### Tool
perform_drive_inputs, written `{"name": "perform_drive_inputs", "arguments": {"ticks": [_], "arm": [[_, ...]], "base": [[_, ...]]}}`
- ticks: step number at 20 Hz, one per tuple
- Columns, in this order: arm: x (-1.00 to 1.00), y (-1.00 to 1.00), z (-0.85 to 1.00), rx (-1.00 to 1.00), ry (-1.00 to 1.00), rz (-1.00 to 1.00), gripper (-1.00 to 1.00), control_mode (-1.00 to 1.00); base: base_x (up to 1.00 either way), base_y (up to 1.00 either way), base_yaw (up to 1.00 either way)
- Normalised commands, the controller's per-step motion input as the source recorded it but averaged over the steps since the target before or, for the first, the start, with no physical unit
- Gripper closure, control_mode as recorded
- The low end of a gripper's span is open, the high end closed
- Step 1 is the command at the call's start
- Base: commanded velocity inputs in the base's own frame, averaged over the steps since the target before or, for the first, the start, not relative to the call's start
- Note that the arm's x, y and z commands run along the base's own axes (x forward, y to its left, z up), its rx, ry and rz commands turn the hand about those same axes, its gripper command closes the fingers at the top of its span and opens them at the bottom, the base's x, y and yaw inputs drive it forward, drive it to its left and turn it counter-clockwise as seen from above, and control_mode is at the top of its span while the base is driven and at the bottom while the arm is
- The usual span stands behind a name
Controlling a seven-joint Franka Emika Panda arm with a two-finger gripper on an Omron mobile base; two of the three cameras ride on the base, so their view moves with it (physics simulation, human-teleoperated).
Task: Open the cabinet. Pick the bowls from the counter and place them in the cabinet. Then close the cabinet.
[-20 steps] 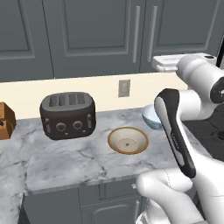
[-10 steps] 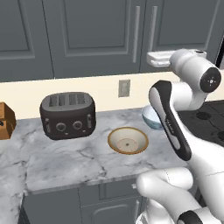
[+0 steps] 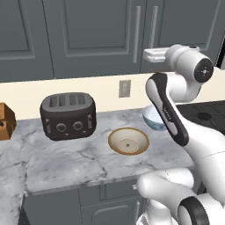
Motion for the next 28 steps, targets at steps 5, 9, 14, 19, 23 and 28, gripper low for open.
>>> {"name": "perform_drive_inputs", "arguments": {"ticks": [5,9,14,19,23,28], "arm": [[0.41,0.0,0.0,0.0,0.0,0.01,-1.0,-1.0],[0.44,0.0,0.0,0.0,0.0,0.01,-1.0,-1.0],[0.52,0.0,-0.03,0.0,0.0,0.0,-1.0,-1.0],[0.53,0.0,-0.06,0.0,0.0,0.0,-1.0,-1.0],[0.51,0.0,-0.04,0.0,0.0,0.01,-1.0,-1.0],[0.55,0.0,-0.02,0.0,0.0,0.01,-1.0,-1.0]], "base": [[0.0,0.0,0.0],[0.0,0.0,0.0],[0.0,0.0,0.0],[0.0,0.0,0.0],[0.0,0.0,0.0],[0.0,0.0,0.0]]}}
